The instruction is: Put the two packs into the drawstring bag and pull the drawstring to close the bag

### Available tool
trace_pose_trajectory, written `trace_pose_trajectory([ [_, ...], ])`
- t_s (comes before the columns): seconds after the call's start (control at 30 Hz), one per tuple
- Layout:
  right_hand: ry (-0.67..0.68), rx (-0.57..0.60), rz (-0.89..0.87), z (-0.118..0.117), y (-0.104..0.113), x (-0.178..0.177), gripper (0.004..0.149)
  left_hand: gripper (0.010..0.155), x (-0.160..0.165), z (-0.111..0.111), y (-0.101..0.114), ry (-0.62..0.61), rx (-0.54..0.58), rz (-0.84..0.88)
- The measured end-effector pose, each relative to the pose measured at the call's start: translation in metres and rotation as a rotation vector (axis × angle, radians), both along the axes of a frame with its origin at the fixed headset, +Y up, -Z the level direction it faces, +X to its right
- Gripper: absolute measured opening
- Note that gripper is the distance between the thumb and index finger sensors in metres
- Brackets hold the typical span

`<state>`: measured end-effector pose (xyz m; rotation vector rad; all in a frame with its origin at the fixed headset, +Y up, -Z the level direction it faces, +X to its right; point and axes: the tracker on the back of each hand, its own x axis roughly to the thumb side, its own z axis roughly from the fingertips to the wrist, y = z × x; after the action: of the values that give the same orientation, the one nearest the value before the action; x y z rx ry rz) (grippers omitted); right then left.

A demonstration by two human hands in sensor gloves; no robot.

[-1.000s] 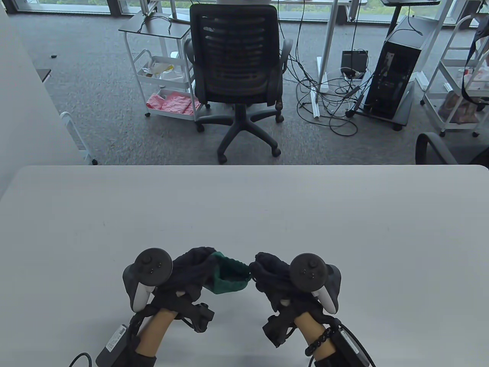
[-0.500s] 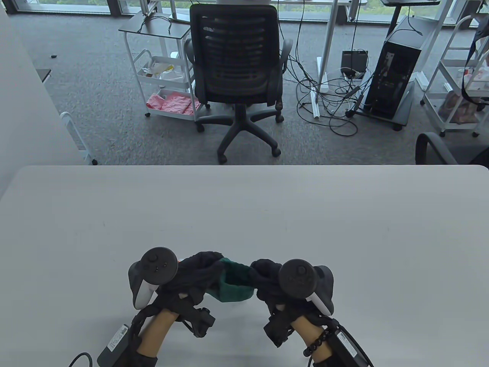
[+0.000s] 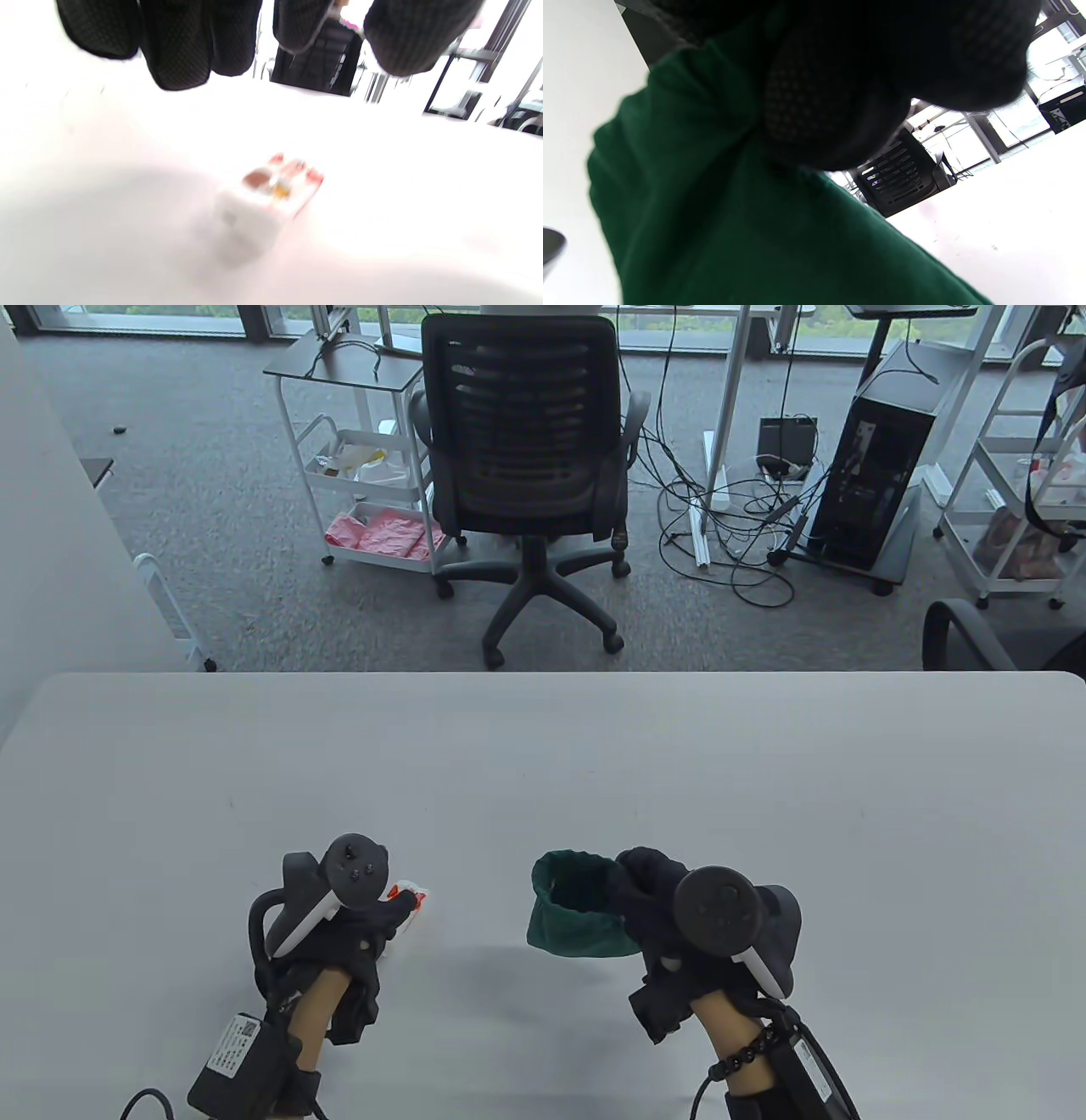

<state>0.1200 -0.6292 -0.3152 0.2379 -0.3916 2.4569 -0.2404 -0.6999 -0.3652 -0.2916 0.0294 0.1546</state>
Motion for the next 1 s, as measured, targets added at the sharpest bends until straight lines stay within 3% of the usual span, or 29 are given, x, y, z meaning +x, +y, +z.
trace_pose_trajectory([
  [0.1, -0.017, 0.010, -0.001, 0.000, 0.001, 0.004, 0.039, 0.081, 0.005, -0.004, -0.017, -0.005, -0.040, -0.070],
  [0.27, -0.030, 0.020, -0.001, 0.000, 0.002, 0.007, 0.039, 0.081, 0.012, -0.006, -0.036, 0.003, 0.008, -0.186],
  [1.0, -0.049, 0.023, -0.011, 0.001, 0.003, 0.011, 0.039, 0.074, 0.030, -0.010, -0.065, -0.073, 0.043, -0.410],
])
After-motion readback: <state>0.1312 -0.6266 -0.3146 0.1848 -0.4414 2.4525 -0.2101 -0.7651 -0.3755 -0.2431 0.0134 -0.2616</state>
